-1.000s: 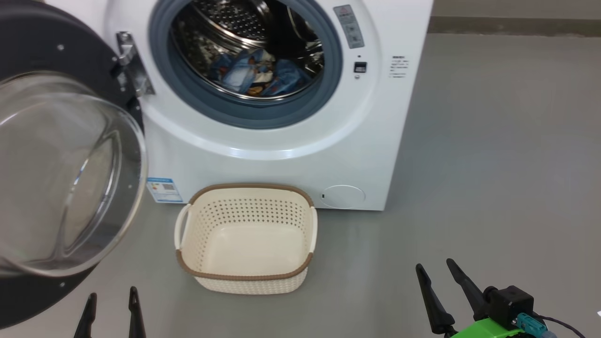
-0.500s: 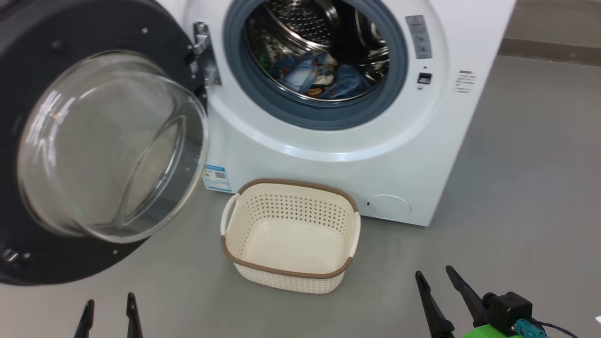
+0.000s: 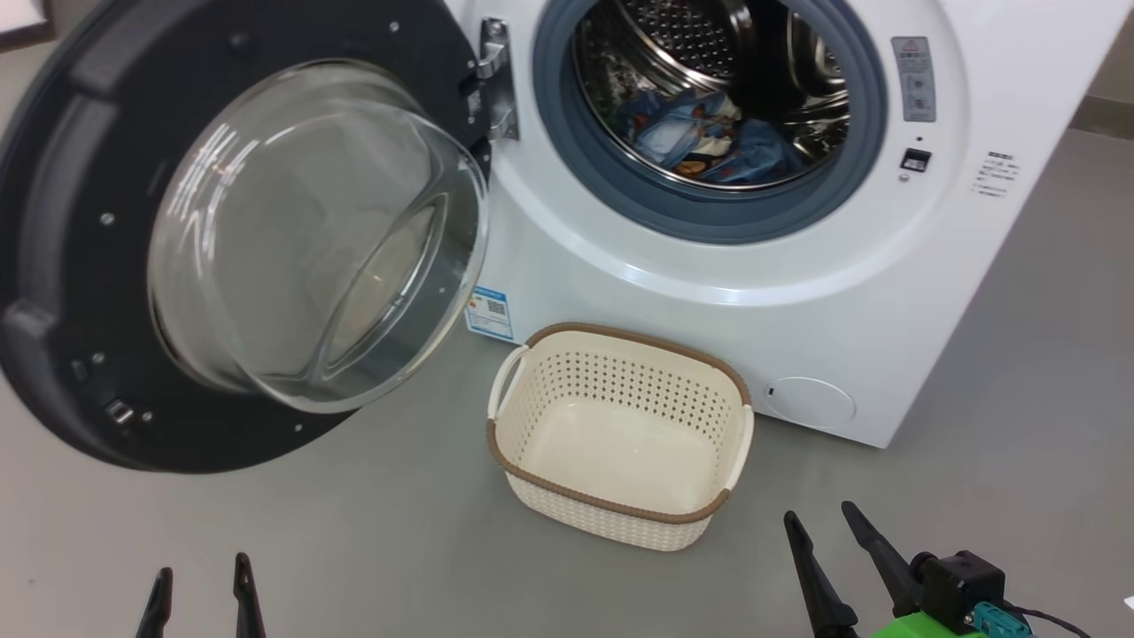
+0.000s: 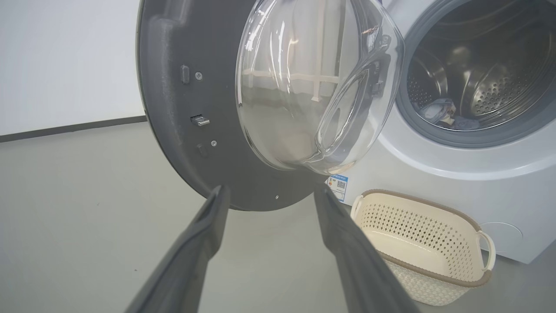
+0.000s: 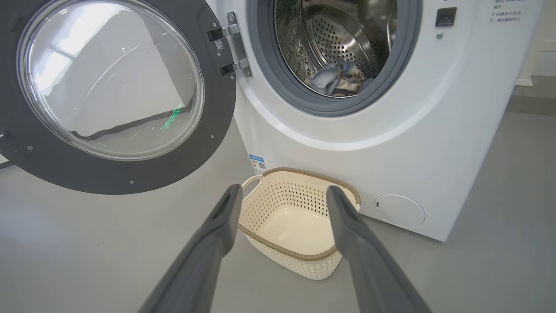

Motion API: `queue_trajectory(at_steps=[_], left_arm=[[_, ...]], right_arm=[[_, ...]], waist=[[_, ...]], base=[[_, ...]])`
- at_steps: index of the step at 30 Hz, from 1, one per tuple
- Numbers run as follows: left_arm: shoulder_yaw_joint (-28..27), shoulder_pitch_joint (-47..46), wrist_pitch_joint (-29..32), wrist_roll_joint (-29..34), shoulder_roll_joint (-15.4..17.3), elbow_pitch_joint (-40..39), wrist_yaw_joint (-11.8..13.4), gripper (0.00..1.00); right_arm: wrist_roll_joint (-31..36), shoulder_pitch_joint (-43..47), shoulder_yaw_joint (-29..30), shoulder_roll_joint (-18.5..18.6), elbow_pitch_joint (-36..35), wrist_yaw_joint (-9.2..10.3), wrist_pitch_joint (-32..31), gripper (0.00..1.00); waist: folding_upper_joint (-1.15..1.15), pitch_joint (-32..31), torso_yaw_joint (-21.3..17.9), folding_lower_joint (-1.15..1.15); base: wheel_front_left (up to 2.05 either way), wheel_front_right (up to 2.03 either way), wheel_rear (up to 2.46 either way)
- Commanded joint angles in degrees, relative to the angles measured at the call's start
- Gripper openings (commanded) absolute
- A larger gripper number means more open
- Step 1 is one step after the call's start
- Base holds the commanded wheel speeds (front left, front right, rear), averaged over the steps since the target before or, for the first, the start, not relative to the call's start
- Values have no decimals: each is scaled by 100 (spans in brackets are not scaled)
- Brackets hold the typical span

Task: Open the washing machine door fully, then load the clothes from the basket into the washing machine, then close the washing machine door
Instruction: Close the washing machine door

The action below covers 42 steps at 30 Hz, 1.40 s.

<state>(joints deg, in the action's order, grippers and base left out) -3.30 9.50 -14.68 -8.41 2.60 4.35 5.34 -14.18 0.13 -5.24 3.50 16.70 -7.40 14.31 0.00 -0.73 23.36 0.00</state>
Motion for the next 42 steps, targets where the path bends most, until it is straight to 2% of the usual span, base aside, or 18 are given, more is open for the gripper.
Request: queue_trajectory(at_steps=[1, 14, 30, 31, 32, 39, 42], left_arm=[[-190, -98, -32, -34, 28, -129, 30, 100], [-160, -71, -32, -95, 28, -144, 96, 100], [-151, -79, -32, -135, 28, -175, 177, 100], [-150, -79, -32, -158, 28, -175, 179, 30], [-150, -79, -32, -181, 28, -173, 181, 0], [-191, -100, -32, -324, 28, -159, 161, 0], [-310, -163, -32, -598, 28, -255, 156, 0]], right_arm=[[59, -88, -151, 0, -121, -9, 69, 100], [80, -127, -184, -7, -108, -9, 69, 100], [75, -155, -213, 42, -86, -9, 69, 100], [74, -157, -213, 46, -85, -9, 69, 100], [73, -160, -211, 49, -85, -9, 69, 100], [63, -167, -219, 73, -92, -9, 69, 100], [61, -160, -212, 82, -104, -9, 69, 100]], waist=[[0, 13, 127, 0], [0, 64, 368, 0], [0, 110, 342, 0], [0, 114, 339, 0], [0, 122, 337, 0], [0, 157, 324, 0], [0, 171, 329, 0]], base=[[0, 0, 0], [0, 0, 0], [0, 0, 0], [0, 0, 0], [0, 0, 0], [0, 0, 0], [0, 0, 0]])
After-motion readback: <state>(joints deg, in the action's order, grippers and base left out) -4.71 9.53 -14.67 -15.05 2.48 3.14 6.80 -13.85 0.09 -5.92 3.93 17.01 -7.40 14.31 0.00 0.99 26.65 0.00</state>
